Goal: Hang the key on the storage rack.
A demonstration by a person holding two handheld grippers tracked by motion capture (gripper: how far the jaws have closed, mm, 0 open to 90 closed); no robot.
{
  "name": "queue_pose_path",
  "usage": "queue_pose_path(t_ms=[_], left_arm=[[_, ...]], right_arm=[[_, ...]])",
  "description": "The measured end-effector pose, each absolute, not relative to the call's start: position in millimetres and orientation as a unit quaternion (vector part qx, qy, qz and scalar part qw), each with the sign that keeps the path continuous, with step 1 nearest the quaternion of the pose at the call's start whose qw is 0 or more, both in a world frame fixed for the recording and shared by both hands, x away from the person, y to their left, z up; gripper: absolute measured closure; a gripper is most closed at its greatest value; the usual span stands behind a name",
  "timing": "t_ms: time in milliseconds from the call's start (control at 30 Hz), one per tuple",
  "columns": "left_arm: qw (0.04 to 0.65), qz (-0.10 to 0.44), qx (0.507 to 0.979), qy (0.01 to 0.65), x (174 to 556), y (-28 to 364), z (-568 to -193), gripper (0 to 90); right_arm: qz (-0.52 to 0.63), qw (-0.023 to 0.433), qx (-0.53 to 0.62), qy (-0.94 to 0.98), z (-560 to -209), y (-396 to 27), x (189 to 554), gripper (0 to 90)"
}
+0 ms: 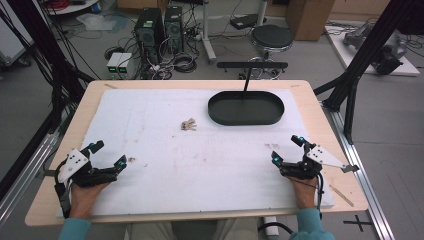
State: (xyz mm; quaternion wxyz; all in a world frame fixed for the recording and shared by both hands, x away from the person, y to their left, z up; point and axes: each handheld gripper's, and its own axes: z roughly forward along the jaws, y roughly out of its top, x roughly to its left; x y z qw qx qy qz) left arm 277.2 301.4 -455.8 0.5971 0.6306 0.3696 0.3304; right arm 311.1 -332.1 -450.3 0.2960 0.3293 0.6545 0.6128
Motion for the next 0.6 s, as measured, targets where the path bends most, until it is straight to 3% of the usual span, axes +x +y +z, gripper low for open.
queue_pose_path(t_ms=[600], left_arm=[[0.598, 0.333, 0.631, 0.365, 276.3, 301.8, -455.7, 1.7]], right_arm=[[0.619, 0.3, 0.324, 0.65, -450.7, -333.1, 309.4, 0.6]])
